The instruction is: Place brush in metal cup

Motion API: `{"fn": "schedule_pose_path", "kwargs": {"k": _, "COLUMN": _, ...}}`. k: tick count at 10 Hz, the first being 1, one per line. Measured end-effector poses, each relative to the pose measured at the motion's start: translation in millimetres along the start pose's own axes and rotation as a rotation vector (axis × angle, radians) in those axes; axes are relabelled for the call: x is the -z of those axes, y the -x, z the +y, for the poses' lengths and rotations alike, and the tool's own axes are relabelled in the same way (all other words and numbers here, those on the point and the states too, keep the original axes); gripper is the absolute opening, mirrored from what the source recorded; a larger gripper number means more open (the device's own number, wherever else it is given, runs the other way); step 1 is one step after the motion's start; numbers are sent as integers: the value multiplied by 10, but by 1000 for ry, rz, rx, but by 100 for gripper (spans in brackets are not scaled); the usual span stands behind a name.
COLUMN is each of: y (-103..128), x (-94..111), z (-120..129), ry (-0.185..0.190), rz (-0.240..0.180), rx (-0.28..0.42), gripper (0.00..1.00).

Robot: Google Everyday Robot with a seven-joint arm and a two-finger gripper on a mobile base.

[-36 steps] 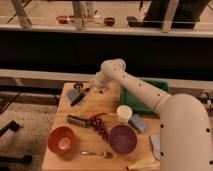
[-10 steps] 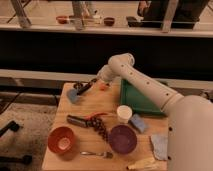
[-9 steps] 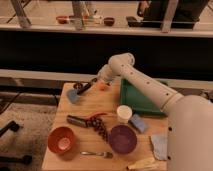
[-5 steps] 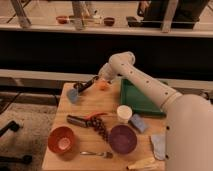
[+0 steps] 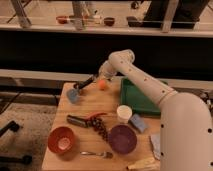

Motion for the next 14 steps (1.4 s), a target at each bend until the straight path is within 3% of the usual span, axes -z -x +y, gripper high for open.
{"fn": "schedule_pose_path", "kwargs": {"k": 14, "y": 114, "x": -350, "z": -81, "ry": 34, "rz": -42, "rx": -1, "gripper": 0}}
